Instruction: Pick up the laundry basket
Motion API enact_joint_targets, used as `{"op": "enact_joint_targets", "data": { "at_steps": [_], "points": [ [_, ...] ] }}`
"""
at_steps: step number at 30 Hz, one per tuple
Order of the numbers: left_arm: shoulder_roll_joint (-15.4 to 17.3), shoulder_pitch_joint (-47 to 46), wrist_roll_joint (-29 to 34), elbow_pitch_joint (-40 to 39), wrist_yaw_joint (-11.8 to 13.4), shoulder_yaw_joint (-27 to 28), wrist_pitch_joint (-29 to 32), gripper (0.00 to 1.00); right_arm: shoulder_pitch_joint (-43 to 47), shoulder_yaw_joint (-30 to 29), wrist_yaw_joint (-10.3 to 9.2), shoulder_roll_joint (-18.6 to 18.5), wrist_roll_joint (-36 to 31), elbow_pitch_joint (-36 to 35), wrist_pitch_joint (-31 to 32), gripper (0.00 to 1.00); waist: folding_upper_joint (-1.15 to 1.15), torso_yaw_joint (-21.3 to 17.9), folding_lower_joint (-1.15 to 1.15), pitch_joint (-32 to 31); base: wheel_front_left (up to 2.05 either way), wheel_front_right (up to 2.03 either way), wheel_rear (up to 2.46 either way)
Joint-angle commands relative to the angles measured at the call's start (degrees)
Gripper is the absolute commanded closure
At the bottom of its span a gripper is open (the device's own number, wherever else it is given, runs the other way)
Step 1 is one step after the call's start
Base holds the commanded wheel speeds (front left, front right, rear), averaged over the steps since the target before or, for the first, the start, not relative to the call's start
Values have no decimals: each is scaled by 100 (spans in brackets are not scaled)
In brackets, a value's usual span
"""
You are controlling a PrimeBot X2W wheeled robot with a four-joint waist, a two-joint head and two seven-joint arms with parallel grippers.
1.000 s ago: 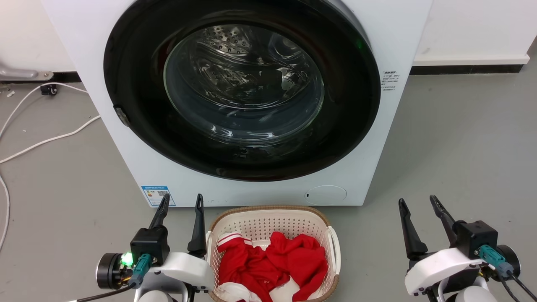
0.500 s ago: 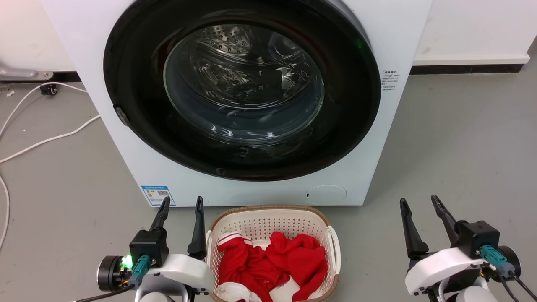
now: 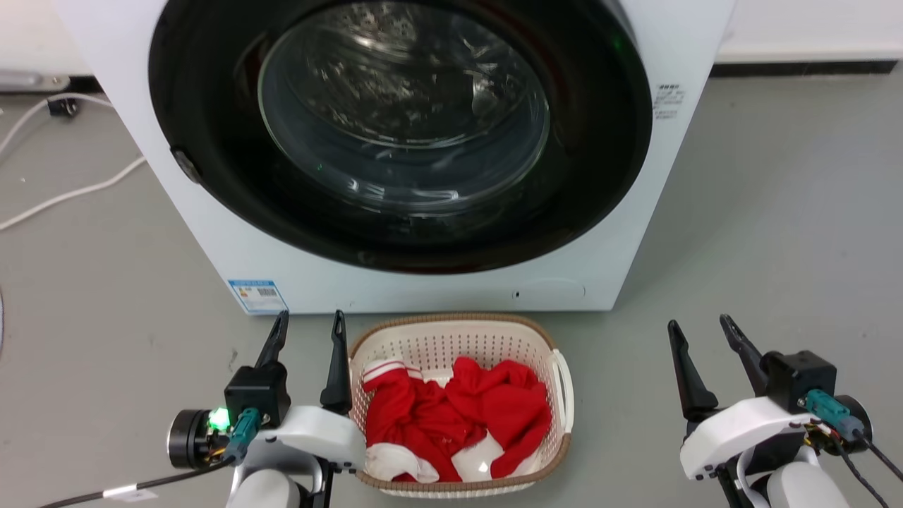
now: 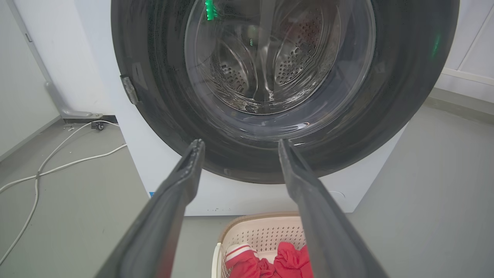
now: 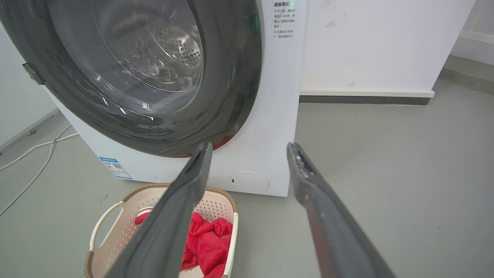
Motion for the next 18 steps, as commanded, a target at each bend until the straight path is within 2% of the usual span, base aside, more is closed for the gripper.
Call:
{"op": "enact_joint_targets", "data": {
  "at_steps": [1, 10, 18],
  "points": [
    [-5, -161, 2, 47, 64, -26, -14, 0, -174, 55, -2, -68, 87, 56, 43, 0, 0, -21, 0, 286, 0, 0, 0],
    [-3, -787, -44, 525, 237, -154, -14, 0, -792, 348, -2, -332, 557, 561, 401, 0, 0, -24, 0, 1187, 0, 0, 0],
    [5, -1493, -102, 1397, 160, -23, -14, 0, -1489, 742, -2, -514, 1043, 1255, 716, 0, 0, -39, 0, 1855, 0, 0, 0]
  ]
}}
